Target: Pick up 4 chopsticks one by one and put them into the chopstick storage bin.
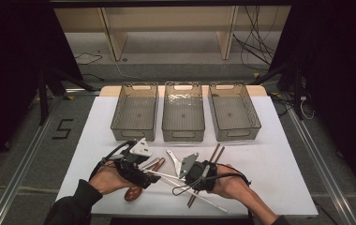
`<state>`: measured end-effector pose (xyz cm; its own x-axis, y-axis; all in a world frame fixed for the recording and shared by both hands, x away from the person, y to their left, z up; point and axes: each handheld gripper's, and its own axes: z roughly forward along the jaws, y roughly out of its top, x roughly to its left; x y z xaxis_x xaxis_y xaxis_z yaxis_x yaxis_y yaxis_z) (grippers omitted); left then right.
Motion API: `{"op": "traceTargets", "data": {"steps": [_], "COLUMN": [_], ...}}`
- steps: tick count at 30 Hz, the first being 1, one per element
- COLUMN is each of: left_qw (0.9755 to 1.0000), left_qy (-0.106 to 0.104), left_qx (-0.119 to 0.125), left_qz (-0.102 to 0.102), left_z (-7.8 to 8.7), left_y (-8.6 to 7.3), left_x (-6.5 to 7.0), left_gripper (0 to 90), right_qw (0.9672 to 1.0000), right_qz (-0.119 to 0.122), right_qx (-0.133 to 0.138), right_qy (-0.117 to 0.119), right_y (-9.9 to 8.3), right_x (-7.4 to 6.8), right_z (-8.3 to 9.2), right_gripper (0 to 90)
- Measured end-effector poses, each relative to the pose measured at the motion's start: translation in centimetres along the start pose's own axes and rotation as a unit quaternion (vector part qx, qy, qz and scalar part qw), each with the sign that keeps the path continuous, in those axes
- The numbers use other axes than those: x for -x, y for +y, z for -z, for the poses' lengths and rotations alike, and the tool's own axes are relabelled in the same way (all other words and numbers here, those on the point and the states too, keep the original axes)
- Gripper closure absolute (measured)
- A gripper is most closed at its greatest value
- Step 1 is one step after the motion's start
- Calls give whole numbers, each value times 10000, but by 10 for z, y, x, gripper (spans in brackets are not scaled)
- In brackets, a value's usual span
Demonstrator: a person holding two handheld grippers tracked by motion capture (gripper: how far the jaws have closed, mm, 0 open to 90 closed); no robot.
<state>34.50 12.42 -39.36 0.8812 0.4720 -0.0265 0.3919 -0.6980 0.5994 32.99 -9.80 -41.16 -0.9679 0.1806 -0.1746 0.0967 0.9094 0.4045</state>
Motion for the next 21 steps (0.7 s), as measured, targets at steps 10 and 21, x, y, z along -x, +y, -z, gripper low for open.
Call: {"op": "traceTargets", "data": {"steps": [10, 21], "left_qw": [9971, 9936], "left_qy": [-211, -415], "left_qx": [-614, -858], "left_qz": [-394, -599], "left_z": [-16, -25], "left_y": [8, 8], "left_x": [11, 17], "left_gripper": [313, 494], "right_qw": [9994, 9982], "right_qz": [333, 579], "right_qx": [-108, -159], "right_qy": [-24, -16], "right_y": [2, 5], "right_x": [-5, -10], "right_z": [1, 0], "right_gripper": [851, 852]}}
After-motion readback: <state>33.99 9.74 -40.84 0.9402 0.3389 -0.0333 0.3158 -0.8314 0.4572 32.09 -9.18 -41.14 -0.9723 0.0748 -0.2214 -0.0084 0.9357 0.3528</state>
